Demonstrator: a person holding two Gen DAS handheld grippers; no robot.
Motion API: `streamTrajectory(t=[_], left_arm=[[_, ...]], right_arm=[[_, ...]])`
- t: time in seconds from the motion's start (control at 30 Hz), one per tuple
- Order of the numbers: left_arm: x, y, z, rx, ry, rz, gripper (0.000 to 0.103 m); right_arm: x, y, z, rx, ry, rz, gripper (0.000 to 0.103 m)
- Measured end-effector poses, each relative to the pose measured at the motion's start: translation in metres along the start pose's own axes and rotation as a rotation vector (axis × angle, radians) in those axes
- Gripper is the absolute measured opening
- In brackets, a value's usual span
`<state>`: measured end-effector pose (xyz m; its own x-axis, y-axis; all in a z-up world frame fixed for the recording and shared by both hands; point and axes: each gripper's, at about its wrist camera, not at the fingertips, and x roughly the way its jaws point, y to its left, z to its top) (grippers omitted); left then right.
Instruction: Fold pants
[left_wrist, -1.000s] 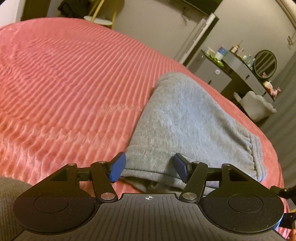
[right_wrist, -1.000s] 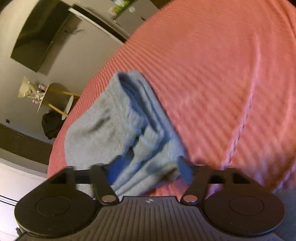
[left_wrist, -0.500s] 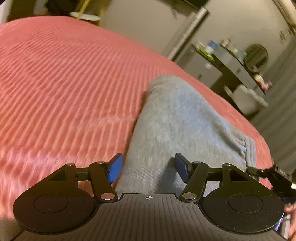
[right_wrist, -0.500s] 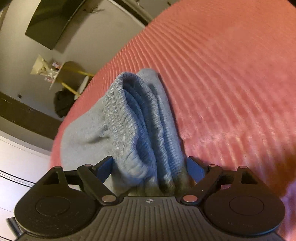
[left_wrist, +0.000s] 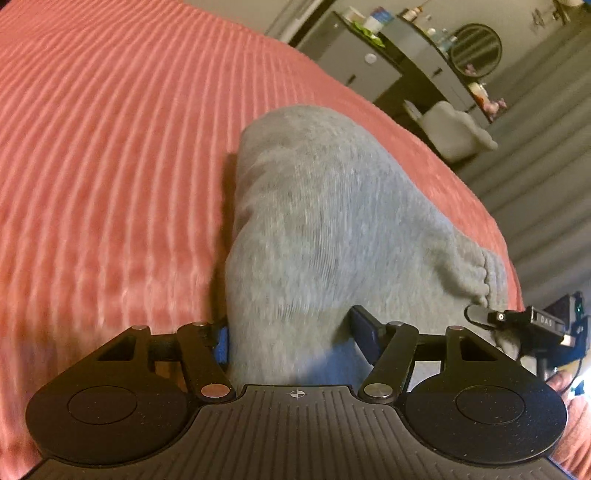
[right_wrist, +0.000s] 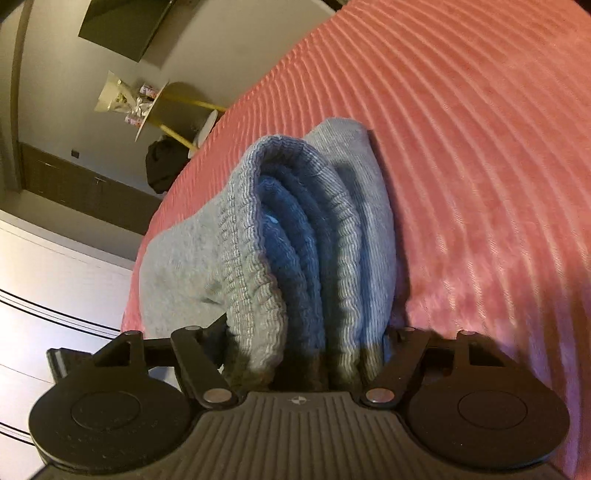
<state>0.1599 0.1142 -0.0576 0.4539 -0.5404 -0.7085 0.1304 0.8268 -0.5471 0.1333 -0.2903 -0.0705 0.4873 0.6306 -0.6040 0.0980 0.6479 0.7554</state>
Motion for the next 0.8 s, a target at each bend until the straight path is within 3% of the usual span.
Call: streamTrajectory(t=[0.1, 0.17, 0.27, 0.4, 0.5, 0.57, 0.63, 0.7, 0.8], left_arm=[[0.006, -0.005, 0.004, 0.000, -0.015, -0.005, 0.064], [0.004, -0.014, 0.003, -0.005, -0.036, -0.001, 0.054], [-0.002, -0.028, 0.003, 0.014, -0.068, 0.024, 0.037], [-0.023, -0.037, 0.019, -0.039, -0.151, -0.035, 0.029], [-0.029, -0.053, 0.035, -0.029, -0.205, 0.007, 0.032], [-0.031, -0.062, 0.041, -0.027, -0.259, 0.106, 0.048], [-0.034, -0.066, 0.041, -0.045, -0.302, 0.201, 0.057], [-0.039, -0.069, 0.032, -0.038, -0.308, 0.212, 0.058], [-0.048, -0.070, -0.002, -0.021, -0.313, 0.206, 0.062]], right_arm=[[0.006, 0.003, 0.003, -0.003, -0.002, -0.014, 0.071], [0.012, 0.013, 0.005, 0.007, -0.014, -0.034, 0.071], [0.010, 0.032, 0.001, -0.066, -0.048, -0.083, 0.060], [-0.002, 0.054, 0.008, -0.092, -0.100, -0.010, 0.055], [-0.010, 0.069, 0.027, -0.097, -0.145, 0.023, 0.055], [-0.014, 0.075, 0.042, -0.094, -0.184, 0.020, 0.059], [-0.021, 0.075, 0.052, -0.037, -0.242, -0.018, 0.075], [-0.032, 0.073, 0.047, 0.021, -0.334, -0.106, 0.085], [-0.051, 0.068, 0.012, 0.029, -0.433, -0.131, 0.085]])
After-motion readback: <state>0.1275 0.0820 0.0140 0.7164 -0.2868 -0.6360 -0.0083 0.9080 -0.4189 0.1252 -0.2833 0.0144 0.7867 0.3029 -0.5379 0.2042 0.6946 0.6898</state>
